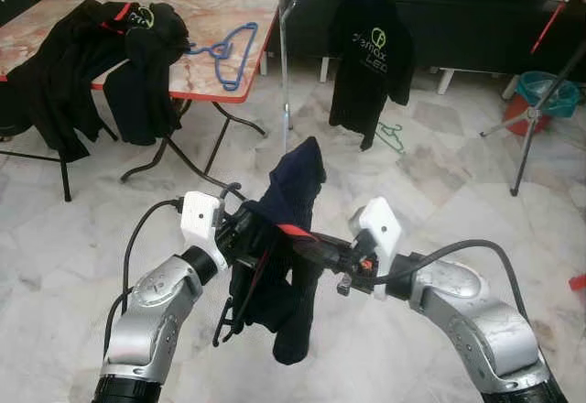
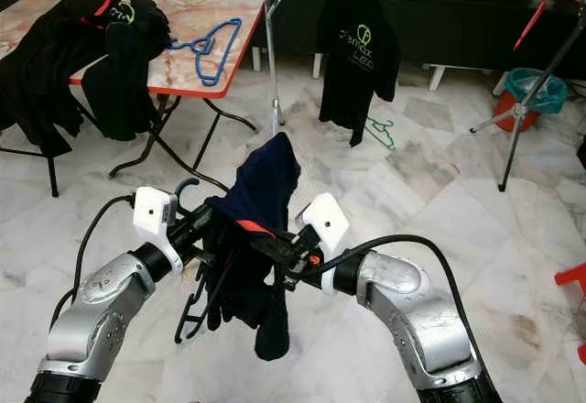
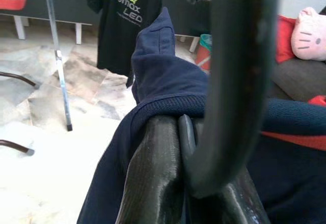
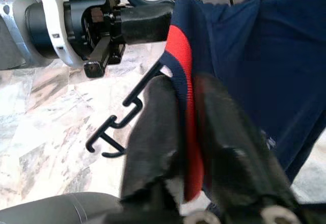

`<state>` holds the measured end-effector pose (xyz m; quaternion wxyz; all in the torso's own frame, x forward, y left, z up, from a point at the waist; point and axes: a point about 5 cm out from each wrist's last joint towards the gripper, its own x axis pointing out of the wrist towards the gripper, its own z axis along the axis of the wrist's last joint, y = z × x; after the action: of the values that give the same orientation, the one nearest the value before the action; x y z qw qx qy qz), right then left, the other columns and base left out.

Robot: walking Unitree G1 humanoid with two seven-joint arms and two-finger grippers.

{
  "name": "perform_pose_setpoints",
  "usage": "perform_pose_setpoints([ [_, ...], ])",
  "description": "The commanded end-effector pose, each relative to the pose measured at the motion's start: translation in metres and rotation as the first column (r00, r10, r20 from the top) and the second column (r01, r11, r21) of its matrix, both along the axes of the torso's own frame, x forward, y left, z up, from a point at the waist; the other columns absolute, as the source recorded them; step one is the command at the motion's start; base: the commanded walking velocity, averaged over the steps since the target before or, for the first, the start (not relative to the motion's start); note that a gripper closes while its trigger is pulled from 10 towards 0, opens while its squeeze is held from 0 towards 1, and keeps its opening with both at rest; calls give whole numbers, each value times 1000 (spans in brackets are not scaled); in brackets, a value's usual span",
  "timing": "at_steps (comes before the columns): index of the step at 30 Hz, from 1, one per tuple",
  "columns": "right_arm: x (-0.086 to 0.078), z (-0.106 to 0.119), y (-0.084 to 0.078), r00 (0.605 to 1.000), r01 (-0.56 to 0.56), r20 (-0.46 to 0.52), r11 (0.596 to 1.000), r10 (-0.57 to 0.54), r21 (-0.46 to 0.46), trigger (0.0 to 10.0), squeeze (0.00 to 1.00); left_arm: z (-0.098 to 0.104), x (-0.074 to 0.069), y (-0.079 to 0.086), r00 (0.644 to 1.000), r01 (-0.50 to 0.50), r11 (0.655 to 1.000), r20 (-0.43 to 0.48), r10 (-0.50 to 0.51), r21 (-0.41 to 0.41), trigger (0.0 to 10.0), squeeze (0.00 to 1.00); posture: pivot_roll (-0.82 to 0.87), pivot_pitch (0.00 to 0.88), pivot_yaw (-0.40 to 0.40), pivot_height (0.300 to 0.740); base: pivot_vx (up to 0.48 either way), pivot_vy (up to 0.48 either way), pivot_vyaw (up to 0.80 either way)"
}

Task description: Hang hanger

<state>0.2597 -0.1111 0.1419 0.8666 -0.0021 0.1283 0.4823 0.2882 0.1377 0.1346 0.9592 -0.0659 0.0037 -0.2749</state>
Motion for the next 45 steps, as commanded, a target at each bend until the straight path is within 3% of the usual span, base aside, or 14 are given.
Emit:
perform_pose_setpoints([
  [1,-1,-3,-3,1000,1,-5,1000,-1,-1,10000,1000,13,3,3,998,-14,1000,58,15,-7,10000,0,25,113,-34,740,0,0,0],
  [39,-2,-2,-6,1000,-2,4,1000,2,-10,10000,1000,13,3,3,998,-15,1000,57,16,-15,10000,0,22,112,-35,740,0,0,0],
  [40,13,7,-12,996,66,64,998,-66,2,10000,0,5,-5,-4,997,75,997,22,-76,19,10000,0,17,110,-32,740,0,0,0],
  [41,31,19,-19,980,147,133,989,-149,27,10000,0,-5,-17,-13,982,188,981,-29,-187,53,10000,0,16,109,-31,740,0,0,0],
  [45,33,21,-20,976,159,146,987,-162,30,10000,0,-7,-19,-14,977,211,976,-39,-209,56,10000,0,17,105,-30,740,0,0,0],
])
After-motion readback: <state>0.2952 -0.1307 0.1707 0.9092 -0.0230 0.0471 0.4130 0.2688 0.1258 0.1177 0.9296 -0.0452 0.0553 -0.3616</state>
